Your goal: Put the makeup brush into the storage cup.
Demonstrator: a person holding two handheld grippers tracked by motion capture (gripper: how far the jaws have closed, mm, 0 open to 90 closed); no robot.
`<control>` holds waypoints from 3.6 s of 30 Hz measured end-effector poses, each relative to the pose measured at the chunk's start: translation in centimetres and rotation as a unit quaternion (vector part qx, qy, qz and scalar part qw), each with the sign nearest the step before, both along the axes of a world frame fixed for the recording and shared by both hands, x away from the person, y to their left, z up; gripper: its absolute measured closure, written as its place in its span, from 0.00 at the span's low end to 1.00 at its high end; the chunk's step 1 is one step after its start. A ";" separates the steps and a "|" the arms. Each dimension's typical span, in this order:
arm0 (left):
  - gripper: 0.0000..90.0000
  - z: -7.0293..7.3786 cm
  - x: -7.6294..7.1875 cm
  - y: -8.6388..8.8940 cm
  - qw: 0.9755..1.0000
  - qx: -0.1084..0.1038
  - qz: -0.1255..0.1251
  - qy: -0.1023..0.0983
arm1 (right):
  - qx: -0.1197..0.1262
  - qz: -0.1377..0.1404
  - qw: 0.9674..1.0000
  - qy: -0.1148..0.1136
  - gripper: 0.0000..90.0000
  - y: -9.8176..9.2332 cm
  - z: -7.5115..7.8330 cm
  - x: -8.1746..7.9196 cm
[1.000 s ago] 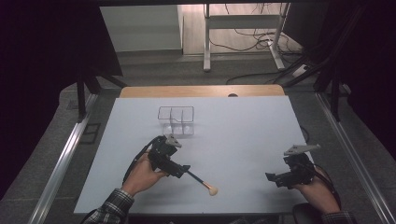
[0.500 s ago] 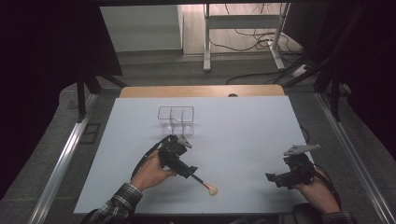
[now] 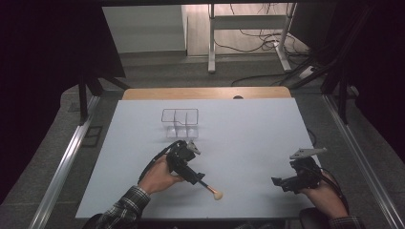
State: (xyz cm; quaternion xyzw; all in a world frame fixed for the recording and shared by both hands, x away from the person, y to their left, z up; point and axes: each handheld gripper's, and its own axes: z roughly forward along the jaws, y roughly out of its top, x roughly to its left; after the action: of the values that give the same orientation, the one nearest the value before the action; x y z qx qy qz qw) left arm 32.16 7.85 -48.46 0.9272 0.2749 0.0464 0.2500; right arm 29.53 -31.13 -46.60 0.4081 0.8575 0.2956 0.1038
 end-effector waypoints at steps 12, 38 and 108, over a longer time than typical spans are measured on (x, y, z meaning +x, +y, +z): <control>0.02 -1.8 0.0 0.0 1.000 0.002 -0.007 0.014 | -0.001 0.002 1.000 0.002 0.02 0.0 0.0 0.0; 0.40 -3.2 -0.4 0.5 0.999 0.027 -0.046 0.009 | -0.004 0.009 1.000 0.006 0.03 0.1 -0.2 0.0; 0.94 3.4 -4.6 7.4 0.972 -0.233 0.026 -0.028 | 0.048 0.015 0.998 -0.047 0.00 0.1 1.1 -0.3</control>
State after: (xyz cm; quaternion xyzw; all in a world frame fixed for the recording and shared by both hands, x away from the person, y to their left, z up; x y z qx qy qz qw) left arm 27.55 15.22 -45.03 0.8341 0.2954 0.0131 0.4656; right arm 29.25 -31.05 -45.55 0.3851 0.8427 0.3567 0.1196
